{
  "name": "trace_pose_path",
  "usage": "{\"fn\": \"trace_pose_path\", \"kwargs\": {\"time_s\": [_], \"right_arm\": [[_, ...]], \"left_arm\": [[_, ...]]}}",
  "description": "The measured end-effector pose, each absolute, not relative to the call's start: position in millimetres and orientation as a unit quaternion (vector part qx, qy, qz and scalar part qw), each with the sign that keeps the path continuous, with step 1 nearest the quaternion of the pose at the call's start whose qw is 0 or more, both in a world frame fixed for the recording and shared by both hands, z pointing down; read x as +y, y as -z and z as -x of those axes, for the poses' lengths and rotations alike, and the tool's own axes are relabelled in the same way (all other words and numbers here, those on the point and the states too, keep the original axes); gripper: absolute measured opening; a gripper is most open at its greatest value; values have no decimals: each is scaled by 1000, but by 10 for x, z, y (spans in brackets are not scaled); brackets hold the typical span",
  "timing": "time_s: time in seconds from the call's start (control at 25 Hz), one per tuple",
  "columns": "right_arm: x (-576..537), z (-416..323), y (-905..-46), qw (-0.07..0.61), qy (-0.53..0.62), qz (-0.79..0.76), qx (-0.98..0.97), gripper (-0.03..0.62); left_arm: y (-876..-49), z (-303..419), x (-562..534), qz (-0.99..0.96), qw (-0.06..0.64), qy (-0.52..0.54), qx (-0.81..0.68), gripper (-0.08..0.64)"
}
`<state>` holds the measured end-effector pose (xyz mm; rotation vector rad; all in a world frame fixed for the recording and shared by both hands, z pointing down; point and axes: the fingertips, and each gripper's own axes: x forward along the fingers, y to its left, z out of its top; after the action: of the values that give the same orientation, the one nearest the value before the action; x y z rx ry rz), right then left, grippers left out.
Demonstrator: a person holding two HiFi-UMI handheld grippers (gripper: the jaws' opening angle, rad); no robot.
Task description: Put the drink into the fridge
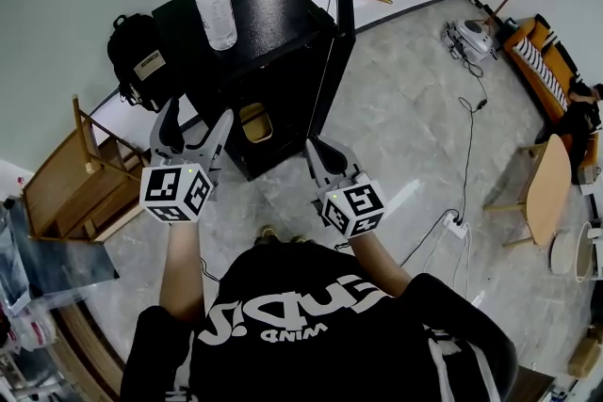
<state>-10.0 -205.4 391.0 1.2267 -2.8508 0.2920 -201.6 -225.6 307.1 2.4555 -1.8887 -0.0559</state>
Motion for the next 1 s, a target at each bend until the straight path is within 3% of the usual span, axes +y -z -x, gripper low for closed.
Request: {"fn": "trace_pose_path", "kwargs": {"time_s": [0.48, 1.0], "right_arm": [[-2034, -76, -4017, 13, -109, -410, -906, 15], [-2071, -254, -4170, 16, -129, -437, -890, 15]], "left_arm": [[-2676, 2195, -3396, -787, -13, 3, -617, 434], [-2682, 2132, -4275, -790, -6, -36, -612, 433]]}}
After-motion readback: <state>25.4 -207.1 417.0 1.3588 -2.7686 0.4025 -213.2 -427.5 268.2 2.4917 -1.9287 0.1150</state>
